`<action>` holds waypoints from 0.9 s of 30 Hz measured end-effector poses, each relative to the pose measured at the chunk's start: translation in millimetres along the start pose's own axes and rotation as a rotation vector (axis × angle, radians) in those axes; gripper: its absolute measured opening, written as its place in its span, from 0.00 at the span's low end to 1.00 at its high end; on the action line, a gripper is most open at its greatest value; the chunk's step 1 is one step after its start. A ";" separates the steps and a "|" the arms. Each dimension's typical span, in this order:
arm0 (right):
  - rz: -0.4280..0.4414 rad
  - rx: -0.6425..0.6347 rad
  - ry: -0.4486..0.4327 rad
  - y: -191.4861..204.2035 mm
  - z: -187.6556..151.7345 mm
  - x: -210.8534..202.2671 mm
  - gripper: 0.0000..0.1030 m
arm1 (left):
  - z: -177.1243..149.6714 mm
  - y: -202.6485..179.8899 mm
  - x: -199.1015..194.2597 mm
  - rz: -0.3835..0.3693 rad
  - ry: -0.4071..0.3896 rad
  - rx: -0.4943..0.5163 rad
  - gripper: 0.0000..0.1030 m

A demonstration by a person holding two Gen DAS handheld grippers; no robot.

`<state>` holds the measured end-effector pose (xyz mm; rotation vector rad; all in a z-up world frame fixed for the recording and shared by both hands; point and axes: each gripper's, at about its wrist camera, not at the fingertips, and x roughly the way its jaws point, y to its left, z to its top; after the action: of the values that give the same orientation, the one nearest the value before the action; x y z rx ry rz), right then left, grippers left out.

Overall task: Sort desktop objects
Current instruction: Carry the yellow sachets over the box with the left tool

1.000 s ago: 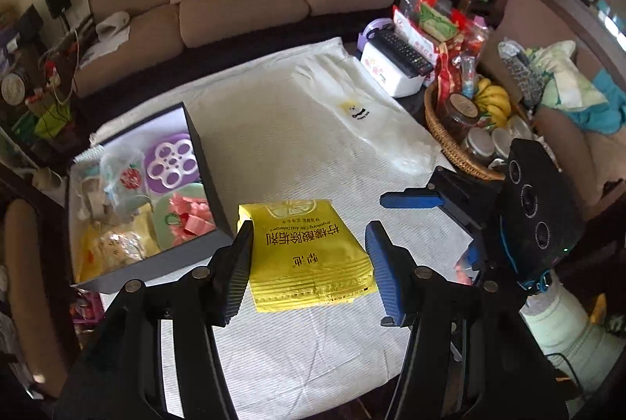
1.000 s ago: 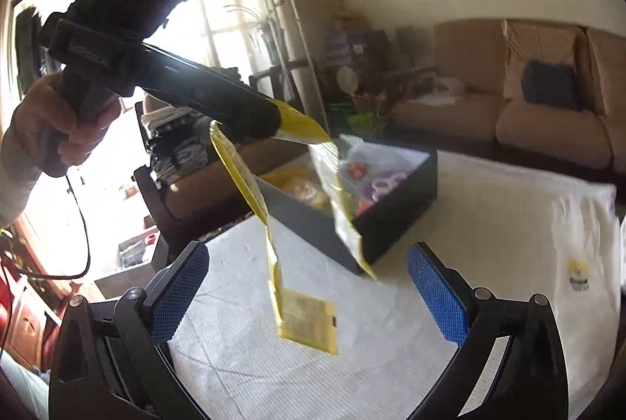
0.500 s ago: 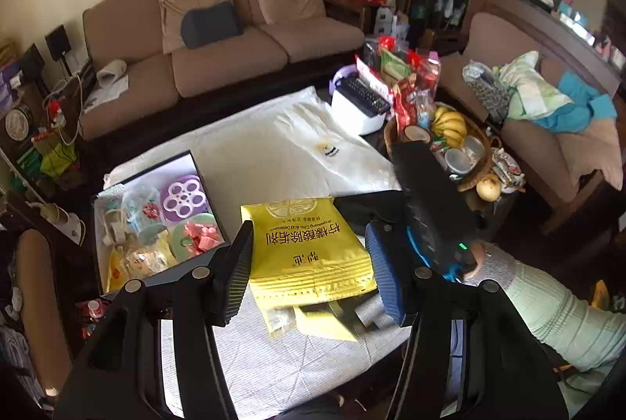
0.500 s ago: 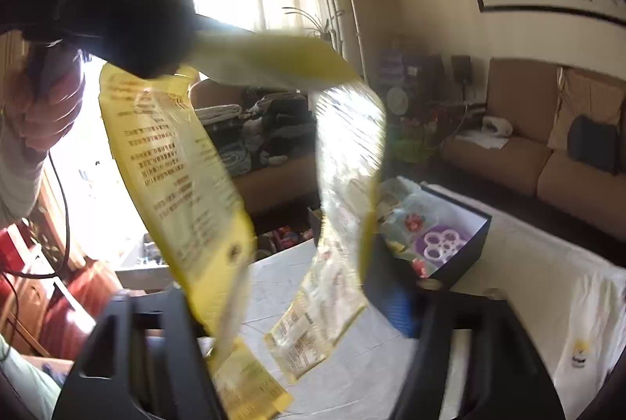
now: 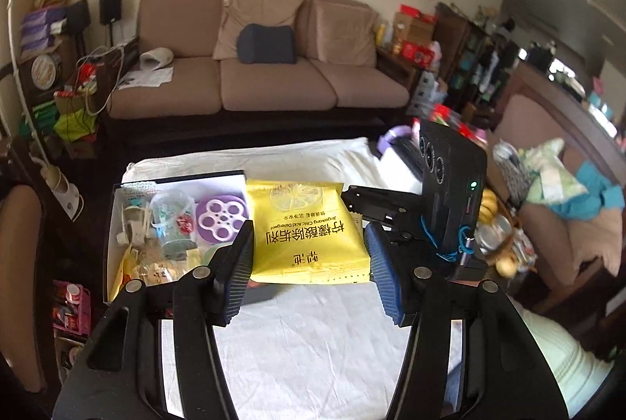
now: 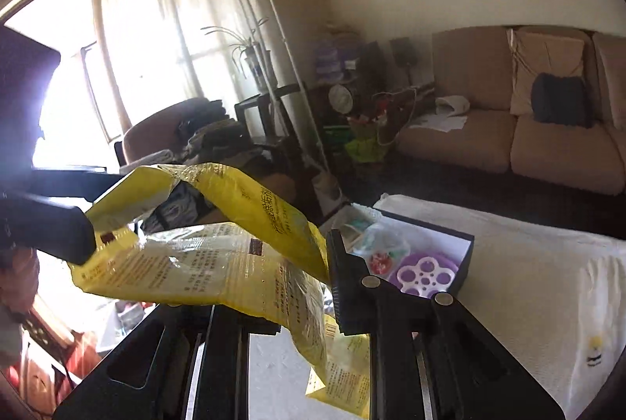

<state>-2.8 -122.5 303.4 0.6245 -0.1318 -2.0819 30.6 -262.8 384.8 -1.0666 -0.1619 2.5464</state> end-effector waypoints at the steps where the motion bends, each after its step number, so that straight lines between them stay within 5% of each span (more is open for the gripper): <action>1: 0.009 0.029 0.007 -9.0 1.3 18.7 0.17 | 2.5 15.5 12.5 0.004 0.003 -0.022 0.51; 8: 0.084 0.242 0.058 -81.4 -5.8 120.8 0.18 | 11.0 125.6 112.2 -0.018 0.046 -0.185 0.51; 15: 0.063 0.411 0.078 -156.1 -21.9 191.0 0.18 | 9.9 177.7 201.8 -0.025 0.103 -0.261 0.51; 20: -0.128 0.327 0.227 -180.7 -28.4 220.7 0.24 | -2.6 198.2 256.1 -0.009 0.157 -0.314 0.51; 22: -0.264 0.209 0.346 -180.1 -31.5 230.1 0.42 | -12.5 208.0 274.6 -0.003 0.192 -0.340 0.51; 27: -0.411 -0.084 0.487 -165.4 -34.6 225.1 0.47 | -40.2 207.1 300.2 0.029 0.253 -0.328 0.48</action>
<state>-210.8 -207.1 133.8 1.1599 0.3902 -2.2354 -195.0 -341.0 106.2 -1.5100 -0.5121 2.4345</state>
